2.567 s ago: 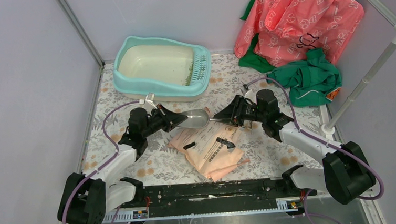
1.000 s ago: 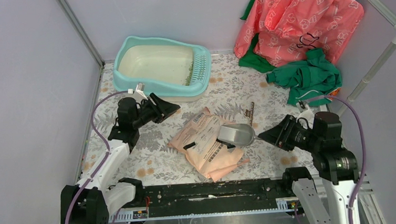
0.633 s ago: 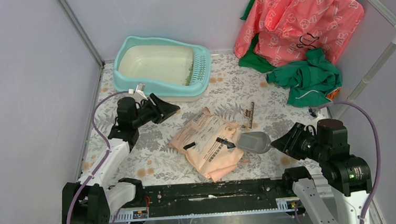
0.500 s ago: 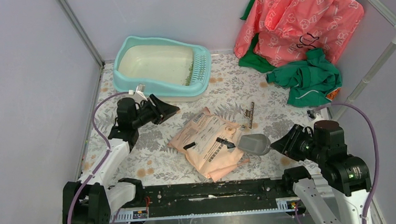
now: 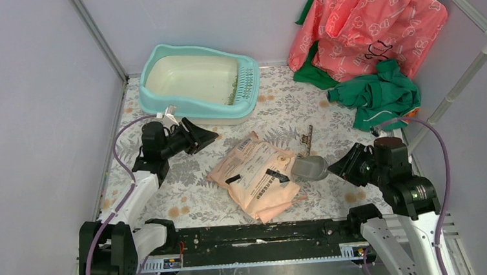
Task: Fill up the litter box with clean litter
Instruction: 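Scoop the cat litter from the cat litter bag.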
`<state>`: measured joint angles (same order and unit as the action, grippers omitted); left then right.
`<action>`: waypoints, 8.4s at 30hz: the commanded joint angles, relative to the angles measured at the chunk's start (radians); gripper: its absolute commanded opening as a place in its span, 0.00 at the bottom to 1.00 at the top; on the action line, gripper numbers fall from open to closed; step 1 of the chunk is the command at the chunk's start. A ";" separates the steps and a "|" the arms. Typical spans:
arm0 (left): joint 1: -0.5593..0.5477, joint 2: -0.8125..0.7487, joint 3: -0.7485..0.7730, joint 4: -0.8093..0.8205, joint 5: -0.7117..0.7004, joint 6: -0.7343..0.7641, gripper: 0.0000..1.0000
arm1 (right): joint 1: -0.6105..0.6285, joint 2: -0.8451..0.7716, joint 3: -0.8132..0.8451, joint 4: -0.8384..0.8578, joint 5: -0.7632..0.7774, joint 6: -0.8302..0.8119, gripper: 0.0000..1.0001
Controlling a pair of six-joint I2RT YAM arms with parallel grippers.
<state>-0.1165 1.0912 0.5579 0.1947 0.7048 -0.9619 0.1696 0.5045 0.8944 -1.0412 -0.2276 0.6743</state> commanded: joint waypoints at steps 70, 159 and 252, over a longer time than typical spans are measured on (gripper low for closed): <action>0.147 -0.097 0.101 -0.254 -0.106 0.174 0.47 | 0.360 0.921 -0.302 2.130 -0.509 0.626 0.00; 0.033 -0.063 -0.120 -0.255 -0.494 0.119 0.50 | 0.338 0.984 -0.235 1.443 -0.318 0.228 0.00; -0.043 -0.119 -0.007 -0.344 -0.577 0.156 0.47 | -0.236 1.265 -0.796 2.744 -0.832 0.748 0.00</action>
<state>-0.1566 0.9863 0.5121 -0.1417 0.1177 -0.8265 0.0048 1.8275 0.1207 1.5528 -0.9764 1.4338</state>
